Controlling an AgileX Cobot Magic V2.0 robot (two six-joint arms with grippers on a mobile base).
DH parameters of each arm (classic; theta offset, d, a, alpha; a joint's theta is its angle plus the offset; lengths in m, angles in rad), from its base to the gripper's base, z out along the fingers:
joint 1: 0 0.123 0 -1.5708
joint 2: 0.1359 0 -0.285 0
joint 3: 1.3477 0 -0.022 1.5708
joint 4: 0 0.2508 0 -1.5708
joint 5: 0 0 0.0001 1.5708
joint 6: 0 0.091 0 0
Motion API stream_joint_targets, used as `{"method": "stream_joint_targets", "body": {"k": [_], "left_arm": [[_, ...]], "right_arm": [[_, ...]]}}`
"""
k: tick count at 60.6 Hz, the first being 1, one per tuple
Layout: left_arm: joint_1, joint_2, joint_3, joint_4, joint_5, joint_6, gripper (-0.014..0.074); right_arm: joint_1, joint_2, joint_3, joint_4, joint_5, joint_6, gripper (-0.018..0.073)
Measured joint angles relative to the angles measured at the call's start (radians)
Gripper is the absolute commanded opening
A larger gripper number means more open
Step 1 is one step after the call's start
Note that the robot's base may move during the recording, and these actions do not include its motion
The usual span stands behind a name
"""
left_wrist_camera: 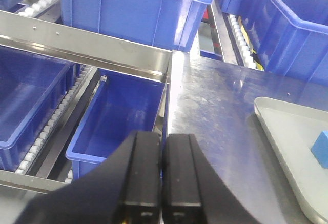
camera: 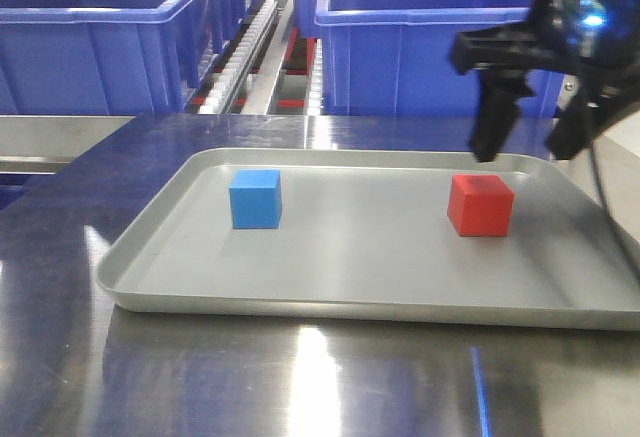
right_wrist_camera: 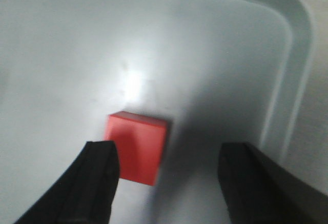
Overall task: Sort and place red and blue blocks on shelf
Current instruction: 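Lower the right gripper over the red cube and close on it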
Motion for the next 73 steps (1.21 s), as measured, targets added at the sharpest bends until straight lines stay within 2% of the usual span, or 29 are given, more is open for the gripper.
{"method": "stream_joint_targets", "body": {"k": [14,44,52,61,65,73], "left_arm": [[0.000,0.000,0.000,0.000,0.000,0.000,0.0134],[0.000,0.000,0.000,0.000,0.000,0.000,0.0134],[0.000,0.000,0.000,0.000,0.000,0.000,0.0134],[0.000,0.000,0.000,0.000,0.000,0.000,0.0134],[0.000,0.000,0.000,0.000,0.000,0.000,0.0134],[0.000,0.000,0.000,0.000,0.000,0.000,0.0134]], "right_arm": [[0.053,0.035,-0.041,0.001,0.018,0.000,0.0531],[0.055,0.134,-0.058,0.002,0.052,0.000,0.0518],[0.057,0.138,-0.058,0.002,0.059,0.000,0.0391],[0.057,0.138,-0.076,0.002,0.074,0.000,0.0135],[0.058,0.138,-0.088,0.002,0.078,0.000,0.0050],[0.065,0.136,-0.112,0.002,0.089,0.000,0.0057]]}}
